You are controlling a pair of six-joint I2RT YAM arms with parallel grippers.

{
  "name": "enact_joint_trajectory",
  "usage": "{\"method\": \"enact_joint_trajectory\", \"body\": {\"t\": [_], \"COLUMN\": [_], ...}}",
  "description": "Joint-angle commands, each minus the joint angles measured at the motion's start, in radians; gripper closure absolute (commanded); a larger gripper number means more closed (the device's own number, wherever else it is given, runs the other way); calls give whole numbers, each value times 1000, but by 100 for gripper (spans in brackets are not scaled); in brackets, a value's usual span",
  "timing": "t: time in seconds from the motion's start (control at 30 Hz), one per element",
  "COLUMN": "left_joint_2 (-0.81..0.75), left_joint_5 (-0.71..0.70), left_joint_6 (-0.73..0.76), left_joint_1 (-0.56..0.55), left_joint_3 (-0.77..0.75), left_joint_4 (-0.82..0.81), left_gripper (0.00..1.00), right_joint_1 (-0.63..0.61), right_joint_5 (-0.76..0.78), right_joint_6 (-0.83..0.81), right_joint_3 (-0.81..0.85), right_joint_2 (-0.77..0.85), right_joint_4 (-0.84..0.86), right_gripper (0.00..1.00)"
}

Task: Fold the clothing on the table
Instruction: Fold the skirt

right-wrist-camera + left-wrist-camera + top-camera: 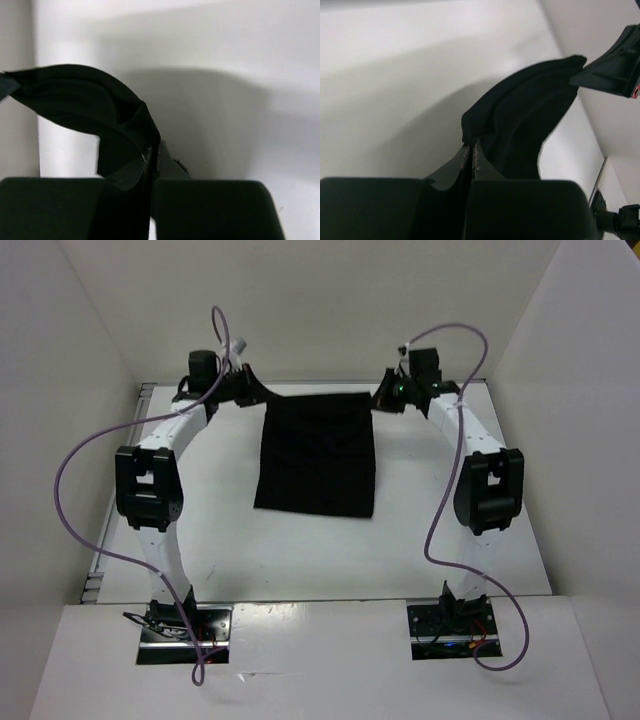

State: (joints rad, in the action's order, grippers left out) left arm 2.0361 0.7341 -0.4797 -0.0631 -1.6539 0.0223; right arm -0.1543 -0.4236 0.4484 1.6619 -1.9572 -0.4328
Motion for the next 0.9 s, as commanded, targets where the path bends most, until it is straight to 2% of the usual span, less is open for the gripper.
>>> {"method": "enact_joint_trajectory", "body": {"t": [0.0,0.1,0.2,0.3,0.5,0.57,0.67,0.8,0.87], "left_joint_2": [-138,-183,-244,-332,-572,-677,-806,-886,-895], "left_joint_5": [74,85,94,94,113,125,169,220,211], "left_joint_6": [-42,-42,-42,-42,-105,-105,-62,-19,-19], "left_joint_1": [13,13,13,13,13,13,22,22,22], "left_joint_3": [-168,-211,-196,-78,344,403,419,317,292], "left_joint_4": [-41,-32,-32,-45,-130,-99,12,159,183], "left_gripper": [100,100,100,100,100,100,100,100,100], "right_joint_1": [10,10,10,10,10,1,1,1,1], "right_joint_5": [55,55,65,54,-4,-26,-66,-75,-63], "right_joint_6": [-100,-132,-155,-165,-165,-178,-189,-185,-171], "right_joint_3": [241,301,276,201,-152,-212,-266,-236,-212], "right_joint_2": [130,171,233,286,490,596,758,906,906], "right_joint_4": [-102,-150,-150,-141,-151,-178,-237,-271,-271], "right_gripper": [99,99,99,98,98,98,98,95,95]}}
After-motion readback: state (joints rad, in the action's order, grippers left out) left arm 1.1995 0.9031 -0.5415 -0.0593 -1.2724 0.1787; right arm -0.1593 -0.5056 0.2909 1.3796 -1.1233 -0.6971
